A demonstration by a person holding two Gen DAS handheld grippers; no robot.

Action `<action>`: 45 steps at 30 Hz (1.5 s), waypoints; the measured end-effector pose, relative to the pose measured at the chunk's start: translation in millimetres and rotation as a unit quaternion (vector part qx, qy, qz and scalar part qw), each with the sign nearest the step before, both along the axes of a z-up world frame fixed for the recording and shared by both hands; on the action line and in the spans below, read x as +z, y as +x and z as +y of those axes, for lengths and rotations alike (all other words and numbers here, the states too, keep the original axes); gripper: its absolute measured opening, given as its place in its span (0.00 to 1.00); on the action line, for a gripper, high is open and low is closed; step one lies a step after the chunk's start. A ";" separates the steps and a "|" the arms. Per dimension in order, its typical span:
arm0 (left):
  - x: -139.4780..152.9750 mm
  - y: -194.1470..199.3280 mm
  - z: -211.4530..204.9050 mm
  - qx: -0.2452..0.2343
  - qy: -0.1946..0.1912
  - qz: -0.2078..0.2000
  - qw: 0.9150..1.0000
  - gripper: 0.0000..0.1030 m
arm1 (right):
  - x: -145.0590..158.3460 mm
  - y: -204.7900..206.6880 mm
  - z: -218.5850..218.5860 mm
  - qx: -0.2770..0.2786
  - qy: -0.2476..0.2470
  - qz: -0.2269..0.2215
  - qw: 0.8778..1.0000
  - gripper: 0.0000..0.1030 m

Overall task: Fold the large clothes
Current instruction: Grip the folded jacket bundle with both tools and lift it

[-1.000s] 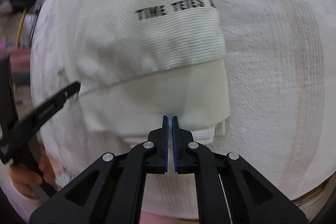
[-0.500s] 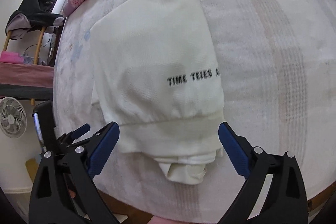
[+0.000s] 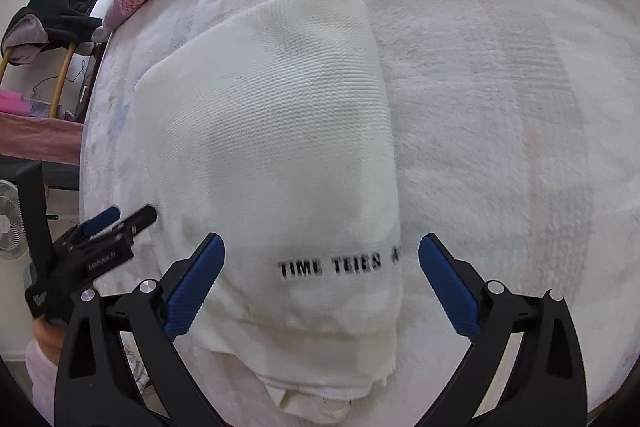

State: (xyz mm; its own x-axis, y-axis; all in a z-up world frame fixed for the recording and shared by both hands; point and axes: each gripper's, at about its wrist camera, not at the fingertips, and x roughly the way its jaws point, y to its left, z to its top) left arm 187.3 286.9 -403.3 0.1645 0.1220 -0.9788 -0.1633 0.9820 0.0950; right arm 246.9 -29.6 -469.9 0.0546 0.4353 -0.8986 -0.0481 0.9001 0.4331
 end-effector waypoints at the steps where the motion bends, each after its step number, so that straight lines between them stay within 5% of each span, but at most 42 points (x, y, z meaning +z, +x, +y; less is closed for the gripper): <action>1: -2.5 4.8 0.5 0.000 -0.004 0.001 1.000 0.89 | -3.8 3.7 2.3 0.002 0.001 0.004 1.000 0.91; 8: -26.0 25.1 19.6 -0.025 -0.076 -0.040 0.996 0.95 | -48.5 32.2 20.6 0.024 -0.001 0.024 0.999 0.93; 11: -45.0 23.9 45.0 -0.014 -0.181 -0.062 0.981 0.96 | -70.9 41.9 16.9 0.015 0.045 0.034 0.998 0.95; 15: -52.1 20.9 72.0 0.006 -0.299 -0.088 0.950 0.96 | -73.0 41.3 10.4 0.029 0.068 0.022 0.997 0.95; 16: -54.6 22.4 77.3 0.005 -0.361 -0.085 0.929 0.95 | -72.4 38.5 8.2 0.029 0.072 0.014 0.997 0.95; 18: -71.5 25.3 80.7 0.024 -0.513 -0.049 0.857 0.95 | -72.2 34.9 5.2 0.029 0.075 0.005 0.997 0.95; 19: -77.3 26.5 80.9 0.036 -0.525 -0.040 0.849 0.95 | -72.7 35.0 3.4 0.031 0.080 0.011 0.996 0.95; 22: -80.8 30.6 65.8 -0.003 -0.517 -0.017 0.856 0.95 | -75.9 35.1 -7.7 0.028 0.133 0.046 0.990 0.94; 25: -86.5 42.3 63.6 -0.009 -0.546 0.002 0.838 0.95 | -82.1 36.2 -17.3 0.044 0.189 0.092 0.977 0.94; 27: -83.8 47.1 60.0 -0.027 -0.537 -0.004 0.843 0.95 | -87.3 34.6 -26.6 0.018 0.225 0.111 0.968 0.94; 30: -79.9 29.5 44.9 -0.030 -0.469 -0.019 0.882 0.73 | -99.4 37.5 -34.2 -0.031 0.243 0.112 0.963 0.94; 32: -84.6 28.2 42.2 0.004 -0.449 -0.020 0.893 0.65 | -93.8 38.2 -28.4 -0.036 0.211 0.101 0.972 0.89; 34: -79.2 30.2 36.8 0.022 -0.418 -0.006 0.908 0.55 | -81.0 34.0 -22.3 -0.021 0.154 0.070 0.985 0.61; 36: -65.3 27.0 25.8 0.018 -0.388 -0.020 0.921 0.46 | -65.3 26.4 -25.4 -0.040 0.153 0.055 0.986 0.46; 39: -41.6 21.9 13.9 0.008 -0.346 -0.035 0.938 0.38 | -34.0 18.2 -21.5 -0.018 0.132 0.009 0.991 0.36; 45: 10.4 3.5 -10.0 -0.017 -0.299 -0.030 0.954 0.35 | 16.8 -9.7 -26.0 -0.024 0.128 0.006 0.992 0.33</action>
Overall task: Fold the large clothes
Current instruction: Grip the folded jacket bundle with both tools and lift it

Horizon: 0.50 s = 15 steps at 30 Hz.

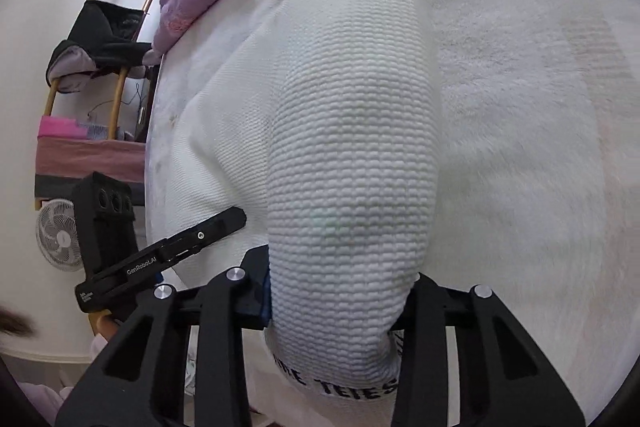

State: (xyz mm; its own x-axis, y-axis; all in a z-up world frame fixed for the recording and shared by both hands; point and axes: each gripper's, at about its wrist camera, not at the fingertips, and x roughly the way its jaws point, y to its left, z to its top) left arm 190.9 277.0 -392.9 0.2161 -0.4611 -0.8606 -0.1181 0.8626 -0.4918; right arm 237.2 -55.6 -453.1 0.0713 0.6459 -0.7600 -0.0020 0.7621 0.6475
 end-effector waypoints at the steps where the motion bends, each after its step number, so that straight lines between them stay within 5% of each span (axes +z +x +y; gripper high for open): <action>1: 9.5 -1.9 -1.6 -0.006 0.005 0.000 1.000 0.35 | 7.7 -5.8 1.4 0.000 -0.001 0.001 1.000 0.33; 8: 91.4 -59.3 -31.4 -0.002 -0.023 0.015 1.000 0.35 | 104.4 -57.5 -15.6 -0.030 -0.010 0.015 0.999 0.33; 15: 201.5 -99.9 -92.5 -0.034 0.005 -0.024 0.999 0.35 | 213.9 -123.9 -52.4 -0.097 -0.019 -0.019 0.995 0.33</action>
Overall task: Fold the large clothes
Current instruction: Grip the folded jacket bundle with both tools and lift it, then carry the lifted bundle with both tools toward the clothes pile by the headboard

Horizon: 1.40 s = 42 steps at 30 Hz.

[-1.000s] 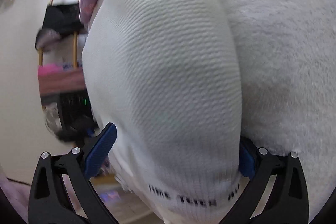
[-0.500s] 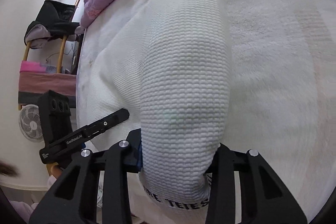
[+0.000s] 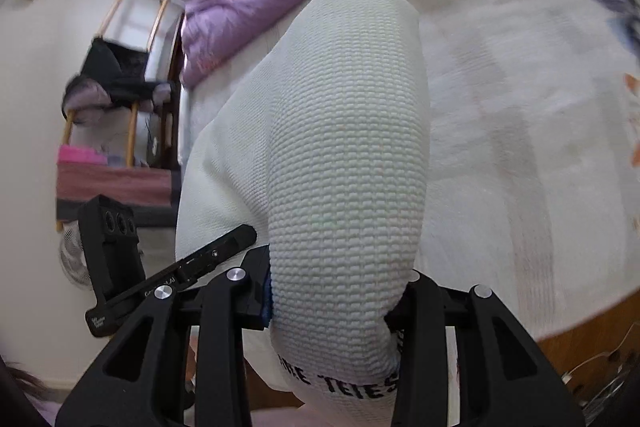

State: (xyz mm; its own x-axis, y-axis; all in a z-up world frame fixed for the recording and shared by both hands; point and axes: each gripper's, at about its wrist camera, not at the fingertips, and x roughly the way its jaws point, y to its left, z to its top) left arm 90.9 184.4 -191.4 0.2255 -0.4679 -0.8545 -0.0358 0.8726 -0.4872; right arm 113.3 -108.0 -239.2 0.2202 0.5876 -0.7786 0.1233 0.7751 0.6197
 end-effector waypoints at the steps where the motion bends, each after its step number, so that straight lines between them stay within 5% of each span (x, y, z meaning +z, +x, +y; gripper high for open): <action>1: 12.9 -5.5 -7.5 -0.005 0.004 -0.009 1.000 0.35 | 15.7 -13.0 -9.9 -0.017 0.001 -0.009 1.000 0.33; 6: 68.7 -28.8 -65.3 -0.039 0.025 -0.055 0.997 0.35 | 60.4 -53.5 -47.0 -0.062 0.000 -0.056 0.997 0.33; 12: 97.1 -61.7 -149.8 -0.091 0.046 -0.104 0.989 0.35 | 81.6 -114.3 -127.8 -0.123 0.008 -0.097 0.988 0.34; 22: 75.4 -148.4 -327.3 -0.092 0.056 -0.126 0.986 0.36 | 92.8 -182.8 -278.0 -0.116 -0.049 -0.114 0.985 0.34; 27: 62.0 -168.9 -416.1 -0.117 0.051 -0.122 0.984 0.36 | 90.0 -198.4 -345.0 -0.146 -0.040 -0.104 0.983 0.34; 31: 50.6 -156.6 -475.4 -0.150 0.041 -0.107 0.982 0.36 | 83.0 -201.5 -397.9 -0.156 -0.035 -0.114 0.981 0.33; 33: 42.5 -142.5 -512.1 -0.172 0.070 -0.112 0.976 0.36 | 76.6 -192.4 -429.4 -0.175 0.002 -0.112 0.978 0.33; 35: 36.7 -127.9 -538.4 -0.183 0.076 -0.111 0.974 0.36 | 77.2 -181.4 -450.7 -0.173 -0.013 -0.114 0.978 0.32; 38: 28.3 -89.6 -580.3 -0.169 0.051 -0.100 0.979 0.36 | 75.4 -147.5 -485.8 -0.159 -0.022 -0.119 0.980 0.31; 42: 31.9 -30.3 -639.4 -0.168 0.067 -0.120 0.976 0.36 | 73.6 -101.0 -537.5 -0.157 -0.002 -0.111 0.981 0.31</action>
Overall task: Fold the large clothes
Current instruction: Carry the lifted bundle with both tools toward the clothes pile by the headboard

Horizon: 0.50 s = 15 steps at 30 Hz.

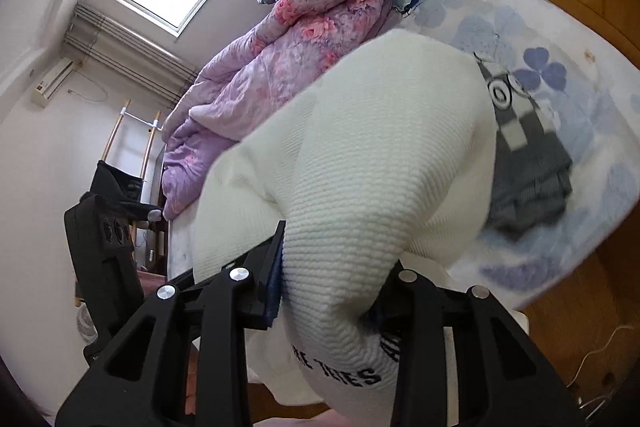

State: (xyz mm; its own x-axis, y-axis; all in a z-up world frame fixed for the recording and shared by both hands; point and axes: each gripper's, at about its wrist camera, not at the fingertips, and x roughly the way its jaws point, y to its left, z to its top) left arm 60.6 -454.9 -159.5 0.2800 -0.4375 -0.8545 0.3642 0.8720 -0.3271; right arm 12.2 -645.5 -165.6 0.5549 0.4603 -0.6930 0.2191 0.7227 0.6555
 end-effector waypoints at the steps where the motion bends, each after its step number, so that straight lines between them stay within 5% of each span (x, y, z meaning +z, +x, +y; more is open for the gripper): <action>1: 1.9 12.8 -10.0 0.006 -0.001 0.004 1.000 0.36 | -0.5 13.2 -13.0 0.001 0.013 0.006 1.000 0.31; 10: 30.7 103.1 -37.0 0.078 0.032 -0.019 0.996 0.36 | 6.8 124.3 -33.6 0.105 0.061 -0.009 0.992 0.31; 15: 52.5 120.8 -28.1 0.125 0.082 -0.042 0.988 0.36 | -6.8 172.9 -42.3 0.167 0.167 -0.019 0.972 0.30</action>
